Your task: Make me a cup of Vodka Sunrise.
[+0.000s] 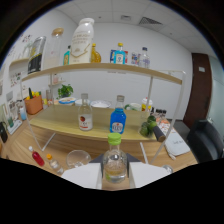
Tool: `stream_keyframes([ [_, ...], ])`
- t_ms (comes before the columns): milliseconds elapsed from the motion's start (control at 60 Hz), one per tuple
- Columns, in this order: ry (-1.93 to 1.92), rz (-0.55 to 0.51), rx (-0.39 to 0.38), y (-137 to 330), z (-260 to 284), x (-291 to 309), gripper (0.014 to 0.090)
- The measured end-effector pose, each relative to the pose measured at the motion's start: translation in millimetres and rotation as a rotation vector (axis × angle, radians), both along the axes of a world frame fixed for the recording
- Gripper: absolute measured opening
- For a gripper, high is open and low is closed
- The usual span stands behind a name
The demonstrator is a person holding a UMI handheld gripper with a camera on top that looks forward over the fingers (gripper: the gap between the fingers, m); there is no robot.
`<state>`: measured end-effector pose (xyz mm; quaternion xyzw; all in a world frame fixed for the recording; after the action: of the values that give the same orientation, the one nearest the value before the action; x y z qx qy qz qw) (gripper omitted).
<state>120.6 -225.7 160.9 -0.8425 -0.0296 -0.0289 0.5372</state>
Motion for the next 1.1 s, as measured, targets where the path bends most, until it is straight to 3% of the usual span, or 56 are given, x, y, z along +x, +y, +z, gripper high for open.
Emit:
stream_keyframes([
  [550,-1.397,0.458,0.061,36,18,-14,0.0351],
  [917,-1.845,0.570,-0.046,34,16,-11,0.0353],
  [1100,-1.793,0.564,-0.037,32,17,-12,0.0355],
])
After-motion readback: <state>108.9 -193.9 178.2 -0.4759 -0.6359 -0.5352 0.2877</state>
